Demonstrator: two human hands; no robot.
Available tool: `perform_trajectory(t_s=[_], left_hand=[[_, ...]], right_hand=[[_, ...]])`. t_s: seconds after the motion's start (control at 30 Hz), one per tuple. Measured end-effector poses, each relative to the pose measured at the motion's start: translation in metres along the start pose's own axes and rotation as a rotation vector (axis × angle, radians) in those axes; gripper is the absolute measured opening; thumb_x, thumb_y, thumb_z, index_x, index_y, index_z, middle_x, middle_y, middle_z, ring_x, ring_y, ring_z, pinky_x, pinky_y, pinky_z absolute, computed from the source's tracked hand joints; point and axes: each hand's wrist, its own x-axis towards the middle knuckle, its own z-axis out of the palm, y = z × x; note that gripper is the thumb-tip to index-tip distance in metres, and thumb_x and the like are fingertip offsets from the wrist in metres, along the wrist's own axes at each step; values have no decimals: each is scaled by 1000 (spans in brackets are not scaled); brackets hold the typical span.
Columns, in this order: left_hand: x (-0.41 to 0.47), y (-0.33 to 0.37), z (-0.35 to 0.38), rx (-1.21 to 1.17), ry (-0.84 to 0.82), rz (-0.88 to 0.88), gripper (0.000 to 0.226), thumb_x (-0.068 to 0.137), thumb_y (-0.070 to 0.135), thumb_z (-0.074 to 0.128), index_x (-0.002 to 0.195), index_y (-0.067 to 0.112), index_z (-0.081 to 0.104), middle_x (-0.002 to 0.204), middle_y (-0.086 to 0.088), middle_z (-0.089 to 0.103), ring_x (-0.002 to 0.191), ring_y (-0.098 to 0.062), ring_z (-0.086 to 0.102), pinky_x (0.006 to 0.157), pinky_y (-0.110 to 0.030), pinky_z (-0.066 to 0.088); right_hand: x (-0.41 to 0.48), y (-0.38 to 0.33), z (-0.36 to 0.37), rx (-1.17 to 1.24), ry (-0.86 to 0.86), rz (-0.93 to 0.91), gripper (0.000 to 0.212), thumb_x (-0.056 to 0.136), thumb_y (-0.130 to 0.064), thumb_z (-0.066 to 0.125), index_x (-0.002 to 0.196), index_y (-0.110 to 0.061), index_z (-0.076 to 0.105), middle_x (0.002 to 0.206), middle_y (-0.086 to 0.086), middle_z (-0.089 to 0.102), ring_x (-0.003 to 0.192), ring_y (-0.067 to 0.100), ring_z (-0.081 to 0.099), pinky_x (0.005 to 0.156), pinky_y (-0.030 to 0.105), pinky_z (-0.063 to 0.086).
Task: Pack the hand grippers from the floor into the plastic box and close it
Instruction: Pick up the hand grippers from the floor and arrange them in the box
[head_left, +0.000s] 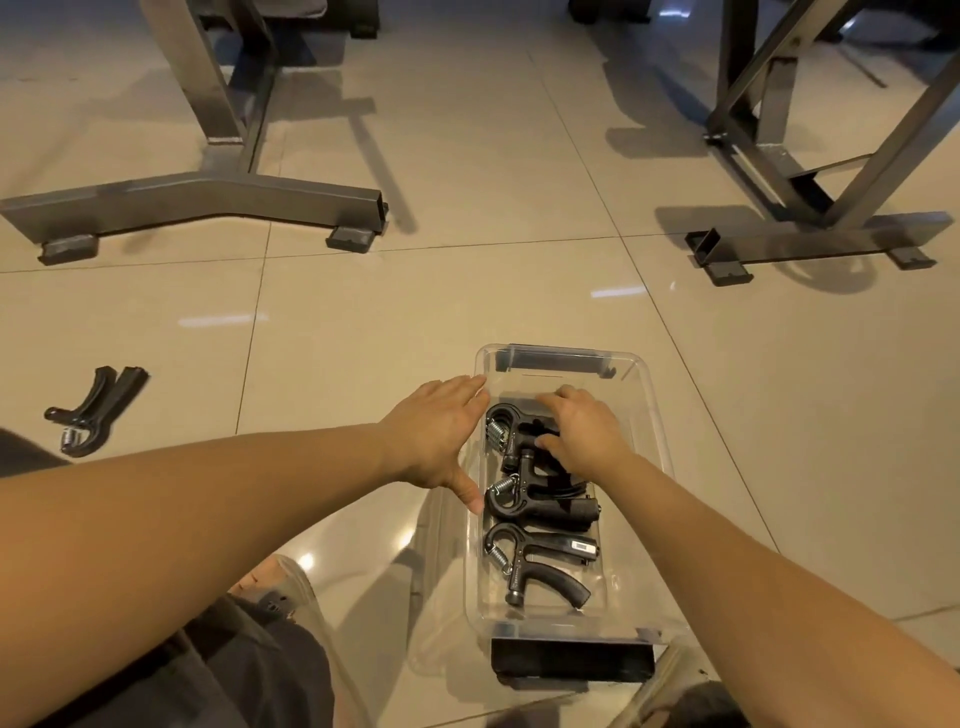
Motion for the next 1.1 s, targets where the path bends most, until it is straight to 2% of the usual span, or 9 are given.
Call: perform_trajectory(t_s=[0.13, 0.27, 0.33, 0.5, 0.6, 0.77, 0.9, 1.0, 1.1], left_hand=[[-18, -2, -15, -77, 62, -71, 132, 62, 74, 77, 160, 15, 11, 166, -9, 19, 151, -29, 19, 122, -43, 23], [-58, -26, -36, -196, 106, -203, 126, 68, 53, 87, 160, 17, 9, 160, -8, 35, 144, -29, 35, 115, -43, 36], [-88, -38, -47, -203, 135, -271, 119, 72, 46, 87, 160, 19, 12, 159, -6, 37, 142, -28, 40, 112, -42, 40], [-177, -67, -77, -245, 206, -387, 92, 77, 41, 85, 152, 23, 36, 144, -1, 55, 123, -25, 58, 97, -36, 51], [-241, -83, -89, -352, 341, -422, 84, 77, 36, 86, 148, 25, 42, 132, -1, 63, 110, -20, 63, 91, -33, 56], [-354, -117, -94, -337, 470, -548, 69, 80, 34, 84, 140, 21, 52, 126, -2, 65, 106, -19, 64, 89, -33, 57], [-437, -149, -92, -310, 509, -678, 58, 81, 34, 82, 132, 17, 61, 123, -2, 67, 104, -18, 64, 90, -36, 56], [-490, -169, -90, -326, 535, -767, 52, 83, 32, 81, 129, 15, 62, 121, -2, 67, 92, -17, 64, 75, -30, 54], [-531, -192, -83, -327, 534, -837, 50, 82, 34, 81, 125, 14, 64, 117, -2, 68, 88, -18, 67, 78, -39, 61]], right_hand=[[-19, -30, -41, 98, 199, 28, 50, 92, -31, 69, 140, -21, 57, 133, 4, 58, 125, 27, 53, 99, 42, 46], [-40, -75, -81, 208, 296, -11, 49, 92, -27, 69, 139, -21, 57, 123, 1, 61, 119, 23, 56, 90, 40, 49], [-51, -102, -100, 219, 289, -58, 52, 91, -28, 70, 141, -22, 56, 126, 1, 60, 119, 21, 57, 93, 40, 50], [-77, -182, -146, 207, 289, -181, 51, 89, -33, 73, 138, -23, 58, 127, 1, 61, 117, 21, 58, 97, 43, 50], [-89, -247, -160, 245, 279, -253, 49, 88, -33, 75, 134, -22, 61, 125, 0, 62, 114, 21, 59, 96, 42, 51], [-105, -343, -148, 307, 221, -361, 51, 87, -31, 78, 134, -20, 62, 128, 2, 64, 110, 19, 62, 89, 35, 54], [-113, -405, -130, 367, 176, -418, 49, 88, -27, 77, 133, -19, 61, 128, 4, 64, 114, 21, 62, 95, 37, 54], [-116, -448, -119, 387, 137, -464, 48, 89, -25, 76, 133, -18, 61, 129, 5, 64, 113, 21, 62, 95, 35, 54], [-110, -482, -111, 380, 106, -508, 48, 89, -25, 76, 133, -19, 61, 129, 4, 64, 112, 21, 62, 94, 35, 54]])
